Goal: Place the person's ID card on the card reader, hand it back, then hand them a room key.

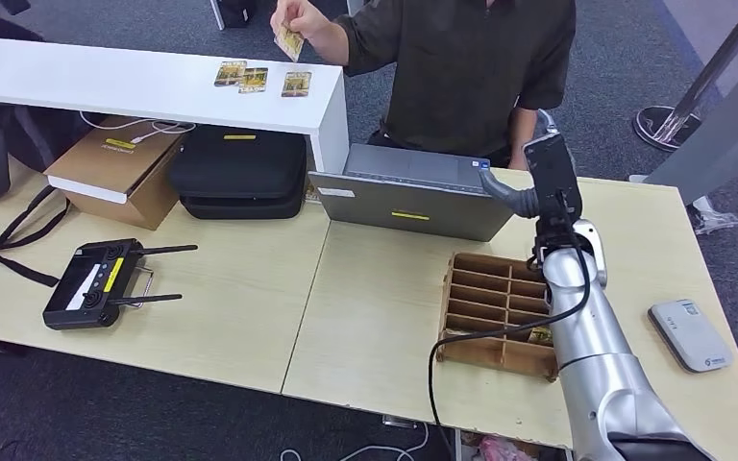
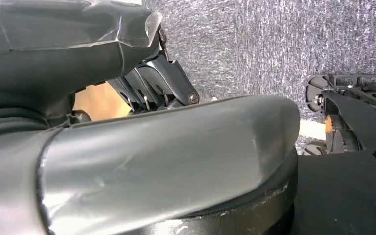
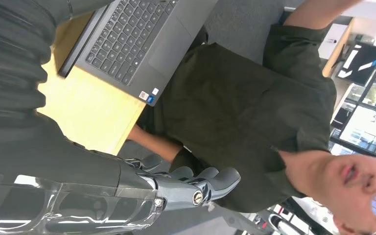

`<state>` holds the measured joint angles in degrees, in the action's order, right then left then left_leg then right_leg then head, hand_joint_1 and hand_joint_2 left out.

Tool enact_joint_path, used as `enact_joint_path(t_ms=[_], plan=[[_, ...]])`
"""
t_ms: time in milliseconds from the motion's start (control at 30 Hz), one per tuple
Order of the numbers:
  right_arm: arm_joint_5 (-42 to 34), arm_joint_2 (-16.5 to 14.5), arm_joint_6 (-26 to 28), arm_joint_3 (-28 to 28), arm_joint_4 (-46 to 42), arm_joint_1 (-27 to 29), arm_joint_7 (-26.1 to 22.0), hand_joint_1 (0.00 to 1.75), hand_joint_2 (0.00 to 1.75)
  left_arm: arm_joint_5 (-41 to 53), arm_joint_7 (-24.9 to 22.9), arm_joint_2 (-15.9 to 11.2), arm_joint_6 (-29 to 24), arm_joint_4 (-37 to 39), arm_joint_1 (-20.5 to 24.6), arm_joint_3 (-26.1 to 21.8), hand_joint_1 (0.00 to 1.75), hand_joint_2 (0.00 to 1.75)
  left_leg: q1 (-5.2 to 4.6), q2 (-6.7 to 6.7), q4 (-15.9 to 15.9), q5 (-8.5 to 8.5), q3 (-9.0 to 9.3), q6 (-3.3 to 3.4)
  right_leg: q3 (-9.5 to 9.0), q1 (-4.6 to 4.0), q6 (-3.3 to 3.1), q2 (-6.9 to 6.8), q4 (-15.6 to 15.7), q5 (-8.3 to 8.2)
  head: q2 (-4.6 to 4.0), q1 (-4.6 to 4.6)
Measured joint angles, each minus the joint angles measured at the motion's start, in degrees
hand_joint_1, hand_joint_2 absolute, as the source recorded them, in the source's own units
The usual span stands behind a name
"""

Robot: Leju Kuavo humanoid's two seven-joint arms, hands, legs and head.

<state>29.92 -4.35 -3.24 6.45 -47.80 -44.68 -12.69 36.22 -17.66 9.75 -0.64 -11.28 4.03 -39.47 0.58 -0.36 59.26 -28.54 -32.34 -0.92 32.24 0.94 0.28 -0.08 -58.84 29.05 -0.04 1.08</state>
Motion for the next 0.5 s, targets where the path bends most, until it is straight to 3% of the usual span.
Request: enact_joint_path(t_ms=[367, 500], plan=[[2.6, 7.7, -0.6, -0.8, 2.0, -2.7, 0.2, 0.0, 1.75, -1.5, 0.9, 0.1, -0.8, 0.0, -0.3, -2.2, 0.0, 0.0, 0.0, -0.03, 0.0, 0.0, -0.03, 0.0, 0.01, 0.0, 0.0, -0.04, 0.0, 0.0, 0.0, -0.01], [8.6, 11.2, 4.4, -0.2, 1.6, -3.5, 2.5, 0.0, 1.75, -1.6, 1.2, 0.2, -1.1, 0.0, -0.4, -2.7, 0.0, 0.0, -0.01, -0.08, 0.0, 0.0, -0.05, 0.01, 0.02, 0.01, 0.0, -0.08, 0.0, -0.01, 0.0, 0.0]])
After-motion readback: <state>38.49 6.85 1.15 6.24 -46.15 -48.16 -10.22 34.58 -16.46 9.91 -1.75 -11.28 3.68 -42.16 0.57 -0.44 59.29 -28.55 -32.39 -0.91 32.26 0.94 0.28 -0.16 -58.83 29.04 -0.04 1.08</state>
